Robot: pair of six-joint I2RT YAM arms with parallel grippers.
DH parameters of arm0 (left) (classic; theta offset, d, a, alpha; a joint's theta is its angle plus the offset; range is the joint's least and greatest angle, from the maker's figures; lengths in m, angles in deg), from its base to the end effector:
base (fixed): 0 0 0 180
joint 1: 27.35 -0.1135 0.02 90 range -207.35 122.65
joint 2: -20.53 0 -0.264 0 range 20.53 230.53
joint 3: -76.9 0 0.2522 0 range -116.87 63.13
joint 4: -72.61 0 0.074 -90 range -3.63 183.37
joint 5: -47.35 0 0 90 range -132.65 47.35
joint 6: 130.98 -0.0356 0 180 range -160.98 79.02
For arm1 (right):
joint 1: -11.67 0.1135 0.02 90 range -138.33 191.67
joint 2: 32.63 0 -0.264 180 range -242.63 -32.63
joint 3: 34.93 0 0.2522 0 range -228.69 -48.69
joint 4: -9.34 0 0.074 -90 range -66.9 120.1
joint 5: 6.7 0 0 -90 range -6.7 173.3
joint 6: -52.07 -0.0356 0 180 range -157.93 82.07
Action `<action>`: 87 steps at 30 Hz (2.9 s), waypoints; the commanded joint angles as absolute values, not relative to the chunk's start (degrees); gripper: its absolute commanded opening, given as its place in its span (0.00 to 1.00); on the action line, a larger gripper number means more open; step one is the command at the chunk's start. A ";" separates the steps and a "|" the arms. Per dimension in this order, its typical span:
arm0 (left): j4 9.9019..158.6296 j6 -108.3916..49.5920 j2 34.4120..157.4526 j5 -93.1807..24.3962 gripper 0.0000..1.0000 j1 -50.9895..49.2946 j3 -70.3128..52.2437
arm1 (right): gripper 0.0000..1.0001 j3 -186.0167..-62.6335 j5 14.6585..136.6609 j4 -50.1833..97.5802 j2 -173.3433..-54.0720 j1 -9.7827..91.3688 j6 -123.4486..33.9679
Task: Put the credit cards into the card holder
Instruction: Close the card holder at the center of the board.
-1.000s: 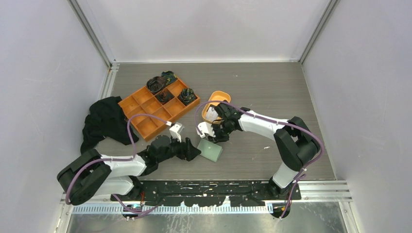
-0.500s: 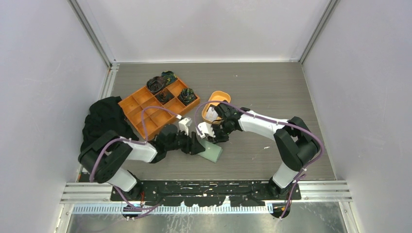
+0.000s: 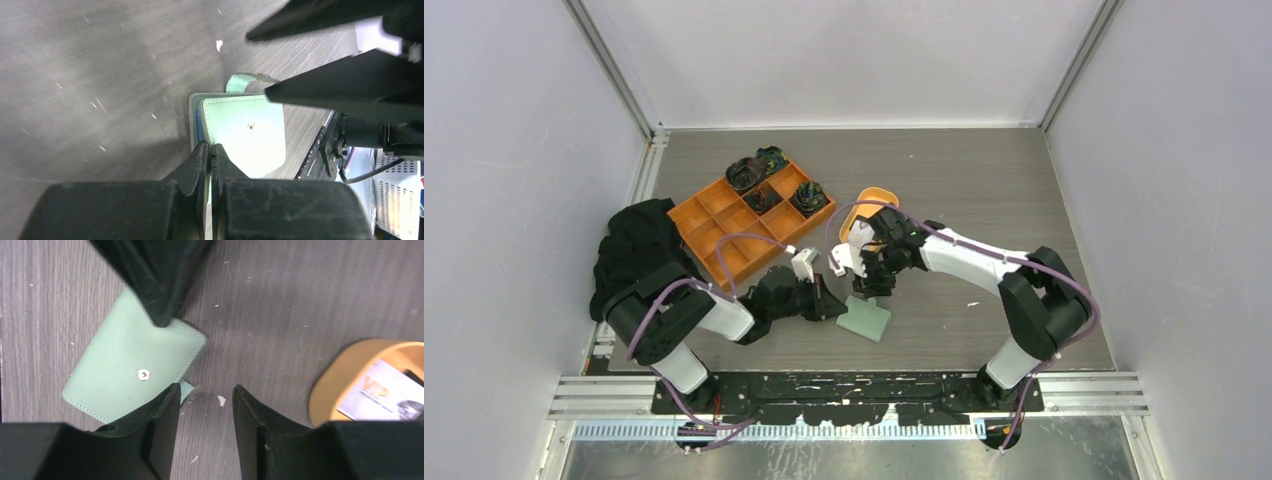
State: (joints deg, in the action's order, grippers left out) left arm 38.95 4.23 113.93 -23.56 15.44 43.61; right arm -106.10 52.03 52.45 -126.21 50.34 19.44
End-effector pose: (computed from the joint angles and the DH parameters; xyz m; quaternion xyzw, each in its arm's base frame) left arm 0.1812 -0.1836 0.1104 0.0696 0.8400 -0.4621 0.2756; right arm 0.2328 0.2099 0.1858 -0.7378 0.5870 0.2267 0.2442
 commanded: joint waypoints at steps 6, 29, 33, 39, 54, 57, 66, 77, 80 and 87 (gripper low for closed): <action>38.73 24.67 112.12 -54.00 0.00 32.76 49.67 | 0.99 -109.53 39.45 56.90 -112.52 44.95 6.76; 71.95 49.10 113.12 -79.31 0.00 48.04 36.72 | 0.68 -106.86 41.62 71.48 -117.30 40.33 25.09; 70.88 48.30 114.50 -78.51 0.00 48.07 36.04 | 0.63 -105.74 44.52 68.61 -119.26 42.64 24.74; 70.11 47.89 115.08 -78.32 0.00 48.21 35.97 | 0.54 -106.78 47.40 67.53 -122.62 44.44 23.90; 69.63 47.22 115.56 -78.03 0.00 48.37 35.71 | 0.31 -108.46 47.63 67.95 -123.87 45.50 22.07; 69.58 47.18 115.71 -77.99 0.00 48.34 35.72 | 0.31 -108.46 47.21 67.53 -123.40 45.50 21.40; 69.58 47.34 115.95 -77.90 0.00 48.33 35.64 | 0.30 -108.45 46.87 66.83 -122.69 45.50 19.99; 69.58 47.35 116.23 -77.72 0.00 48.36 35.46 | 0.28 -108.11 48.14 63.94 -122.55 45.58 16.56; 69.67 47.35 116.29 -77.64 0.00 48.34 35.39 | 0.27 -108.11 48.23 63.80 -122.40 45.65 16.39; 70.22 47.45 116.23 -77.68 0.00 48.34 35.30 | 0.23 -108.71 48.71 65.11 -121.93 45.66 16.71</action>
State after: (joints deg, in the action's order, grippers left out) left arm 61.46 50.13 113.63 -77.88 48.29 34.73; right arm -106.34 48.60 65.10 -124.37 45.31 16.97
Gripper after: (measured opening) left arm 0.018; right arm 0.230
